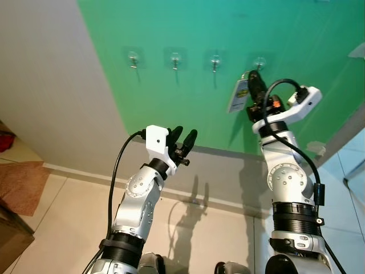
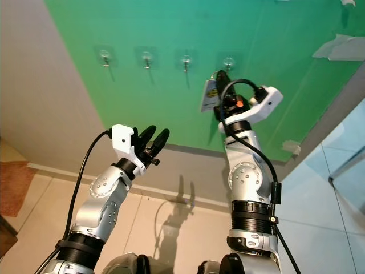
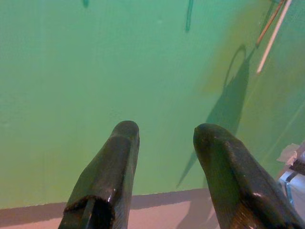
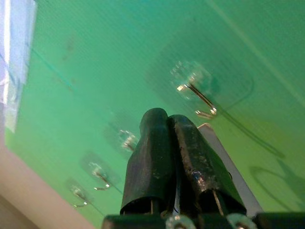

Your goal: Hang keys on a hook

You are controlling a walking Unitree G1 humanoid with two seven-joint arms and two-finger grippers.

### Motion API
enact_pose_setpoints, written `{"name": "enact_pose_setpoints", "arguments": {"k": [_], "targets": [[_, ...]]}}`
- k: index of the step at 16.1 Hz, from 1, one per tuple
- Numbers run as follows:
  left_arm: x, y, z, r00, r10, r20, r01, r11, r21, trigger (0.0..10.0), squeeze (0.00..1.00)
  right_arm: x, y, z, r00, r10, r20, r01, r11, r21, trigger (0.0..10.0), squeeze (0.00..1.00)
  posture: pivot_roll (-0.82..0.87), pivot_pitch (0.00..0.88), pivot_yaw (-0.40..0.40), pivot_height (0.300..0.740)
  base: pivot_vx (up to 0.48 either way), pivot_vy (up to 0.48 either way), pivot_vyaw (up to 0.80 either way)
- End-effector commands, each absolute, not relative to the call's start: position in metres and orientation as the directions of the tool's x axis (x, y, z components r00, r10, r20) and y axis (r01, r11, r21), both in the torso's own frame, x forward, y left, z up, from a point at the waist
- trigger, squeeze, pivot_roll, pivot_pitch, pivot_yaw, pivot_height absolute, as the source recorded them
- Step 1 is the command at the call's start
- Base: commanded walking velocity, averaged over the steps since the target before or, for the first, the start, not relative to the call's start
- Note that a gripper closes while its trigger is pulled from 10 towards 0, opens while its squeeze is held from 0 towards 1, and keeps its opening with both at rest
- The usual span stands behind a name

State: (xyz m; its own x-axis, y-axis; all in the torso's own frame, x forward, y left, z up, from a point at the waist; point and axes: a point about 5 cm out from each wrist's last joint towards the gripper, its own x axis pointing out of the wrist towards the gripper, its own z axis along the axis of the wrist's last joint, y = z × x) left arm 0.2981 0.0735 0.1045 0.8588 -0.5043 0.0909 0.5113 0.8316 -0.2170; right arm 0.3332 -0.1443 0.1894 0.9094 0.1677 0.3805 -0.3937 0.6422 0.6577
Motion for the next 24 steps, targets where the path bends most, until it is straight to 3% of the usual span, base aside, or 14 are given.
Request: {"name": "enact_pose_setpoints", "arguments": {"k": [1,10,24], "targets": [[0.296,0.074,0.106,0.856,-0.509,0.092,0.517,0.83,-0.212,10.0,0.0,0.333,-0.145,0.2,0.891,0.167,0.421,-0.424,0.636,0.645,10.0,0.0,0.03,0.088,0.037,0.74,0.0,0.0,0.0],[0.294,0.073,0.105,0.851,-0.519,0.084,0.524,0.823,-0.22,10.0,0.0,0.327,-0.167,0.192,0.915,0.083,0.396,-0.35,0.652,0.672,10.0,0.0,0.02,0.096,0.043,0.74,0.0,0.0,0.0],[0.292,0.071,0.109,0.848,-0.52,0.097,0.528,0.82,-0.22,10.0,0.0,0.337,-0.162,0.185,0.955,0.071,0.288,-0.26,0.67,0.695,10.0,0.0,0.03,0.103,0.041,0.74,0.0,0.0,0.0]]}}
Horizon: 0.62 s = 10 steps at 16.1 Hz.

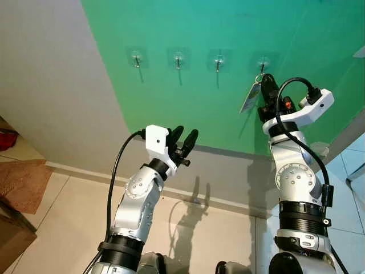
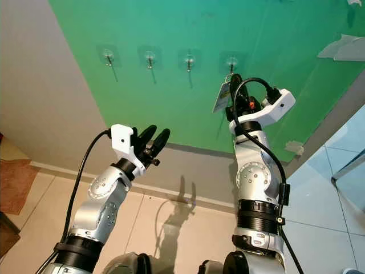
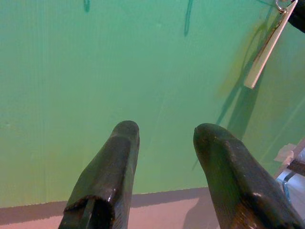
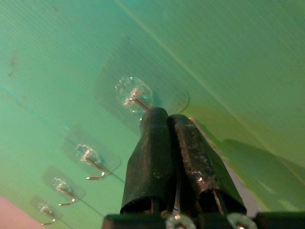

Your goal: Hang keys on a hook

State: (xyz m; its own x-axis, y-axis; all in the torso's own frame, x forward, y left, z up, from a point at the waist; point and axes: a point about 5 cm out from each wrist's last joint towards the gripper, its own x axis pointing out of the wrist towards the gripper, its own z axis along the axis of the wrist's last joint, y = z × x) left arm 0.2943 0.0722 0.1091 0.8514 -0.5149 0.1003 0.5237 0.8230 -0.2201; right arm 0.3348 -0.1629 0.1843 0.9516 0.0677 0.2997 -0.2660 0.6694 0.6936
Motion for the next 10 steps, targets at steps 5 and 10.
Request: {"name": "enact_pose_setpoints", "arguments": {"k": [5,10], "targets": [[0.292,0.072,0.11,0.851,-0.517,0.091,0.523,0.824,-0.217,10.0,0.0,0.329,-0.162,0.178,0.945,0.077,0.318,-0.287,0.661,0.693,10.0,1.0,0.03,0.11,0.042,0.74,0.0,0.0,0.0],[0.295,0.078,0.105,0.87,-0.489,0.057,0.49,0.848,-0.202,10.0,0.0,0.303,-0.17,0.173,0.902,0.154,0.403,-0.401,0.642,0.653,10.0,1.0,0.03,0.114,0.047,0.74,0.0,0.0,0.0]]}}
